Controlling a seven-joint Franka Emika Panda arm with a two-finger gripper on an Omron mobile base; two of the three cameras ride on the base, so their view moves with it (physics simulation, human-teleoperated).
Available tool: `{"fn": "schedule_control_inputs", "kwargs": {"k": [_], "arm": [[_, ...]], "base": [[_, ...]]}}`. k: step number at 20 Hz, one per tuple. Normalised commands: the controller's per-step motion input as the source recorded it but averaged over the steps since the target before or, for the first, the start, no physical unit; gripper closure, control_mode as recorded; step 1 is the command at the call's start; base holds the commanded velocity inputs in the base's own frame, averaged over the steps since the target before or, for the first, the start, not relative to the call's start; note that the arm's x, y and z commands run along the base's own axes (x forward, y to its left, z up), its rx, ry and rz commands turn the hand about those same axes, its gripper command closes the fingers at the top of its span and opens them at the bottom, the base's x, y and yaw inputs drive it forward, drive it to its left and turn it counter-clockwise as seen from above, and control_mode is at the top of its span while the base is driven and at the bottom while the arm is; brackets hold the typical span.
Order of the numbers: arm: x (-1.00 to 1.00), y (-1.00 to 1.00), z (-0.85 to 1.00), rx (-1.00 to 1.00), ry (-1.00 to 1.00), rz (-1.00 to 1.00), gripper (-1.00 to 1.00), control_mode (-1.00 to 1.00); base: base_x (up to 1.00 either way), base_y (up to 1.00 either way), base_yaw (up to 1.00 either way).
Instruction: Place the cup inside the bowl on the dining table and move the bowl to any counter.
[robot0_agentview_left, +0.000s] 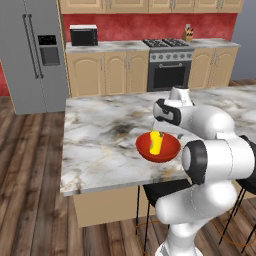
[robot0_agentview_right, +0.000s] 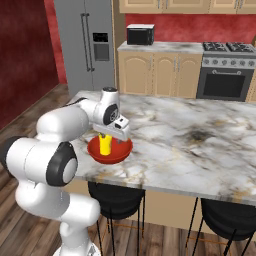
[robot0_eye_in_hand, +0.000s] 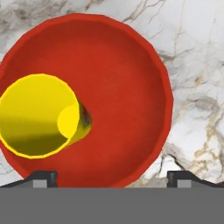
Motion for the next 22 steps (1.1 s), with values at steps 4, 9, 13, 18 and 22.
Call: {"fn": "schedule_control_inputs", "kwargs": {"k": [4, 9, 13, 18, 22], "arm": [[-0.08, -0.19, 0.15, 0.00, 0.00, 0.04, -1.00, -1.00], [0.00, -0.38, 0.02, 0.04, 0.00, 0.03, -1.00, -1.00], [0.00, -0.50, 0.00, 0.07, 0.00, 0.00, -1.00, -1.00], [0.00, -0.47, 0.00, 0.11, 0.00, 0.00, -1.00, -1.00], [0.00, -0.42, 0.00, 0.15, 0.00, 0.00, -1.00, -1.00]], "base": [[0.00, 0.00, 0.00], [0.00, 0.00, 0.00], [0.00, 0.00, 0.00], [0.00, 0.00, 0.00], [0.00, 0.00, 0.00]]}}
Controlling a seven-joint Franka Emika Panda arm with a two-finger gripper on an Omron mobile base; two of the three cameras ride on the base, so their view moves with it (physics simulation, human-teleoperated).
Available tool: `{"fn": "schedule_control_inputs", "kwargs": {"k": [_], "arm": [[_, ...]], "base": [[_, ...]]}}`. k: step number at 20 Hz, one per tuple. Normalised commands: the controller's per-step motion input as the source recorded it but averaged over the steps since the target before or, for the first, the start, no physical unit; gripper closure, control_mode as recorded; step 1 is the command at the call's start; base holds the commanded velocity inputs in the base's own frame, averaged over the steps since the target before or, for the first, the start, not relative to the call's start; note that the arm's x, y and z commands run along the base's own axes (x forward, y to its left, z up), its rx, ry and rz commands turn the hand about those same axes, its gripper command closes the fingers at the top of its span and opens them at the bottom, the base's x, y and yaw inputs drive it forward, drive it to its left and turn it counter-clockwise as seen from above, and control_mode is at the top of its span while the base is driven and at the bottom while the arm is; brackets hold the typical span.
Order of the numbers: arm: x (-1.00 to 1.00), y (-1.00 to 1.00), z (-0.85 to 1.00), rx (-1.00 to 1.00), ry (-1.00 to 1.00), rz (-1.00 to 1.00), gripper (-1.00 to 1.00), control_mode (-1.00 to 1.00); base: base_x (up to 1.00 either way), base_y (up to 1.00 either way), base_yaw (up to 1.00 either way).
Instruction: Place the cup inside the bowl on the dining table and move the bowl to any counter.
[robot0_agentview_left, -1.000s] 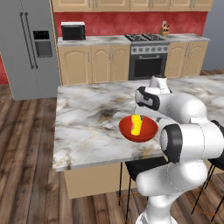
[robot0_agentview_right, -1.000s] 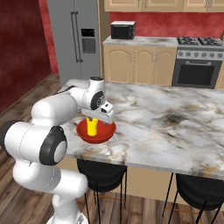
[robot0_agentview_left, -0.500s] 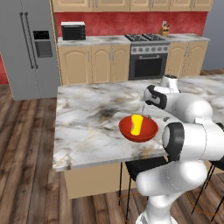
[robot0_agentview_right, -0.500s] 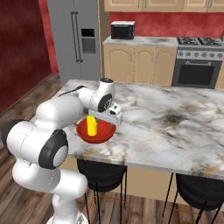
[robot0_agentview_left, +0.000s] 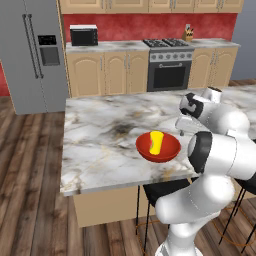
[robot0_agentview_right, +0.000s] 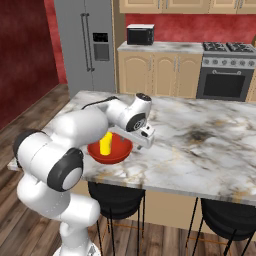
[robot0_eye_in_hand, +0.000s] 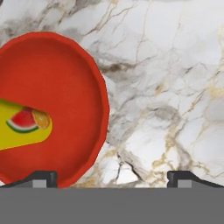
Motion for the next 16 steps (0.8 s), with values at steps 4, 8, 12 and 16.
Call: {"fn": "schedule_control_inputs", "kwargs": {"k": [4, 8, 12, 16], "arm": [[0.00, -0.26, 0.00, 0.18, 0.00, 0.00, -1.00, -1.00], [0.00, -0.06, 0.00, 0.18, 0.00, 0.01, -1.00, -1.00], [0.07, 0.00, 0.00, 0.14, 0.00, 0.01, -1.00, -1.00], [0.16, 0.01, 0.00, 0.08, 0.00, 0.00, -1.00, -1.00]], "base": [[0.00, 0.00, 0.00], [0.00, 0.00, 0.00], [0.00, 0.00, 0.00], [0.00, 0.00, 0.00]]}}
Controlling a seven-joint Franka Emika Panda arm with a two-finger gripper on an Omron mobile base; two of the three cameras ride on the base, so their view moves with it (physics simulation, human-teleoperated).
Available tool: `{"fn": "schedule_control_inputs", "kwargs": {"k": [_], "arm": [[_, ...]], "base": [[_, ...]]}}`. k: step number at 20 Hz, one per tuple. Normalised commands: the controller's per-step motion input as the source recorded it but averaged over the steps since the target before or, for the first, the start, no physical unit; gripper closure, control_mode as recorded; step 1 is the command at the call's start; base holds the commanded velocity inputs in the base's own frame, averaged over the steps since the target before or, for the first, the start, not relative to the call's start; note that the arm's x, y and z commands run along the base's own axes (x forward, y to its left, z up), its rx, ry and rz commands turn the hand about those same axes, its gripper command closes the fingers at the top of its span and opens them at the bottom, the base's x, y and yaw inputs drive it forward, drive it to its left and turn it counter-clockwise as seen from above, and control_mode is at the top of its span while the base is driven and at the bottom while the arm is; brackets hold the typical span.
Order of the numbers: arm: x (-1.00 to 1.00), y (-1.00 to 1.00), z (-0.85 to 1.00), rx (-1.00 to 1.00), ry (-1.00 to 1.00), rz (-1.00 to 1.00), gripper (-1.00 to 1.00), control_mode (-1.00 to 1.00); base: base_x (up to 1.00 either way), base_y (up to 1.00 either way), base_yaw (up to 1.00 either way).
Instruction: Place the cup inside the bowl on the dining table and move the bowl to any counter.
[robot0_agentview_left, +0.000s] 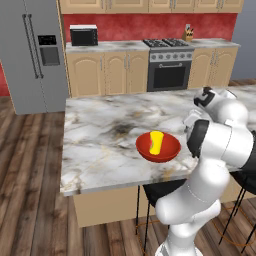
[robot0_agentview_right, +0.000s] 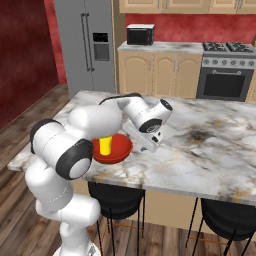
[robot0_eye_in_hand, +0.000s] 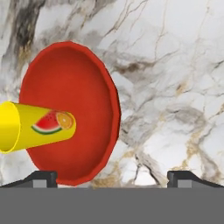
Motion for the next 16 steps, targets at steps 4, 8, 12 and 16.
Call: {"fn": "schedule_control_inputs", "kwargs": {"k": [4, 8, 12, 16], "arm": [[0.07, 0.01, -0.02, 0.00, 0.02, 0.00, -1.00, -1.00], [0.05, 0.04, -0.13, -0.03, 0.12, 0.00, -1.00, -1.00], [0.08, 0.16, -0.19, -0.02, 0.15, 0.00, -1.00, -1.00], [0.01, 0.24, -0.19, 0.00, 0.08, 0.00, -1.00, -1.00]], "base": [[0.00, 0.00, 0.00], [0.00, 0.00, 0.00], [0.00, 0.00, 0.00], [0.00, 0.00, 0.00]]}}
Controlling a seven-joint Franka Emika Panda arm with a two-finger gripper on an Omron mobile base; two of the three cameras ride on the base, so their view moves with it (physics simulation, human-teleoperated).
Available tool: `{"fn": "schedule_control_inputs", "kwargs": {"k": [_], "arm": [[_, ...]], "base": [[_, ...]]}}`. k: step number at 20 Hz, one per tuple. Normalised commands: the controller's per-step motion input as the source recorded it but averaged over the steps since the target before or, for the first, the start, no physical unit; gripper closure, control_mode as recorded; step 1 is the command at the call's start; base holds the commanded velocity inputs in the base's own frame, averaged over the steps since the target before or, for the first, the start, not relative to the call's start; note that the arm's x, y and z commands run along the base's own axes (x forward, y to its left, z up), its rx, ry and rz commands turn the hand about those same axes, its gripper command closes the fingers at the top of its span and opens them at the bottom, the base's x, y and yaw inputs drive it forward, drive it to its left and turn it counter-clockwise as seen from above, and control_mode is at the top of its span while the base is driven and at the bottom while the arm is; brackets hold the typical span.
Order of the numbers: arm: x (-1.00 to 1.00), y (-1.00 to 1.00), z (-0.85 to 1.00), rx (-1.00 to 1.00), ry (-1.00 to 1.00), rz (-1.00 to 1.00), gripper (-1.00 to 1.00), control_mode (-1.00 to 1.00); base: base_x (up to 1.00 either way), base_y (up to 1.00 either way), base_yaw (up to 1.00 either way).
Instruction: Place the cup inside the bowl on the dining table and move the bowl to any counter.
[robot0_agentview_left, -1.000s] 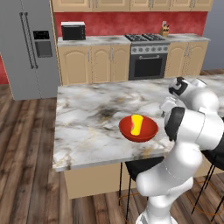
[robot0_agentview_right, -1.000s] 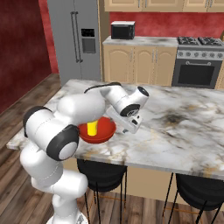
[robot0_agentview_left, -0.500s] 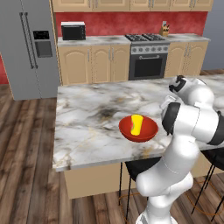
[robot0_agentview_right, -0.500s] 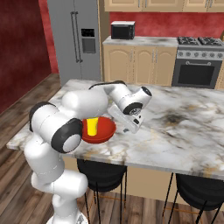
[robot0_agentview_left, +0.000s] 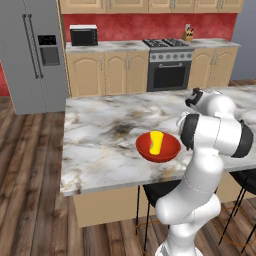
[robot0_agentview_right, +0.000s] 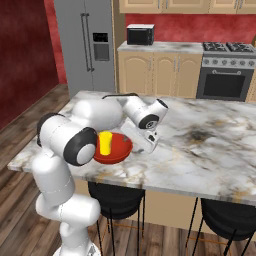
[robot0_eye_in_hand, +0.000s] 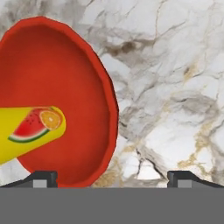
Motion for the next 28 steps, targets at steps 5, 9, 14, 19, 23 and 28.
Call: {"fn": "schedule_control_inputs", "kwargs": {"k": [5, 9, 14, 19, 23, 28], "arm": [[0.02, 0.19, -0.07, 0.00, 0.04, 0.01, -1.00, -1.00], [0.04, 0.10, -0.12, 0.00, 0.04, 0.00, -1.00, -1.00], [0.07, 0.06, -0.21, 0.00, 0.04, 0.00, -1.00, -1.00], [0.08, 0.02, -0.24, 0.00, 0.05, 0.00, -1.00, -1.00], [0.02, 0.03, -0.17, 0.00, 0.04, 0.00, -1.00, -1.00], [0.00, 0.04, -0.13, 0.00, 0.03, 0.01, -1.00, -1.00]], "base": [[0.00, 0.00, 0.00], [0.00, 0.00, 0.00], [0.00, 0.00, 0.00], [0.00, 0.00, 0.00], [0.00, 0.00, 0.00], [0.00, 0.00, 0.00]]}}
